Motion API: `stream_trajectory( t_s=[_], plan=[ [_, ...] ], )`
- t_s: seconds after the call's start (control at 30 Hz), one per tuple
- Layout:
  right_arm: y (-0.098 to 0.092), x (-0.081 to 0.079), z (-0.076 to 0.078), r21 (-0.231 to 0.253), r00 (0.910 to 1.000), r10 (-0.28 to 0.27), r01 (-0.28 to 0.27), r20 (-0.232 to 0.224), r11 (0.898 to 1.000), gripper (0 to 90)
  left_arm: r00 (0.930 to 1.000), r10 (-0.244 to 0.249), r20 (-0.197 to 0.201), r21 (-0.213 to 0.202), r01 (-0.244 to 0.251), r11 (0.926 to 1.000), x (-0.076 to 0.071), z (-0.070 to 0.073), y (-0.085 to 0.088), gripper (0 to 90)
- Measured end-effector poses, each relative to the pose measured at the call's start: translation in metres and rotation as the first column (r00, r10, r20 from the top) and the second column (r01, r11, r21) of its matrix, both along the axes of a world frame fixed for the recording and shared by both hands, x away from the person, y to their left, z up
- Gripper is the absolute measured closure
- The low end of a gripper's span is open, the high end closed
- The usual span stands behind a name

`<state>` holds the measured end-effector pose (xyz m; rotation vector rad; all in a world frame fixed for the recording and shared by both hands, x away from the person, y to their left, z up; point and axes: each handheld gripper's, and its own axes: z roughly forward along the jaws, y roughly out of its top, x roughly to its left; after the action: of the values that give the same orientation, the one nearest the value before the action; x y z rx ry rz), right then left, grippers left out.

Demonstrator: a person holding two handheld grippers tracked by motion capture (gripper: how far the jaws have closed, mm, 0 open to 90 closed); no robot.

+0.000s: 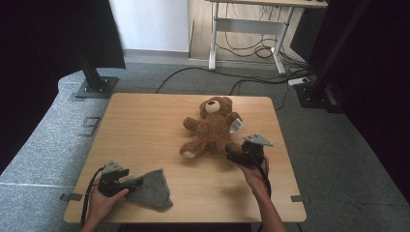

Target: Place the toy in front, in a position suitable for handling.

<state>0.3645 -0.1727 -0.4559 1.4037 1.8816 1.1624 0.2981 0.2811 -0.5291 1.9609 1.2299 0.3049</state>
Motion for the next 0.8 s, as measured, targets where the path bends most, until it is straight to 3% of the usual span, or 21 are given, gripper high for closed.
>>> stream_trajectory(
  t_s=[0.13,0.33,0.6,0.73,0.8],
  plan=[
    [0.013,0.033,0.000,0.008,0.9983,0.026,-0.025,-0.052,1.000,15.5,1.0000,-0.007,0.000,0.010,0.007,0.9999,0.000,0.000,-0.001,21.5],
    [0.027,0.061,-0.008,0.014,0.9930,0.046,-0.045,-0.109,0.999,16.4,1.0000,-0.007,0.002,0.019,0.007,0.9998,0.000,-0.001,-0.001,21.6],
    [0.035,0.076,-0.024,-0.011,0.9802,0.064,-0.067,-0.188,0.998,16.4,1.0000,-0.008,0.000,0.026,0.008,0.9996,0.000,-0.002,-0.002,21.7],
    [0.036,0.078,-0.031,0.004,0.9746,0.081,-0.082,-0.209,0.997,18.6,1.0000,-0.009,-0.001,0.029,0.009,0.9995,0.000,-0.002,-0.002,21.7],
    [0.038,0.078,-0.033,-0.012,0.9717,0.093,-0.098,-0.217,0.995,21.2,1.0000,-0.008,-0.001,0.029,0.008,0.9996,0.000,-0.002,-0.002,21.7]
  ],
)
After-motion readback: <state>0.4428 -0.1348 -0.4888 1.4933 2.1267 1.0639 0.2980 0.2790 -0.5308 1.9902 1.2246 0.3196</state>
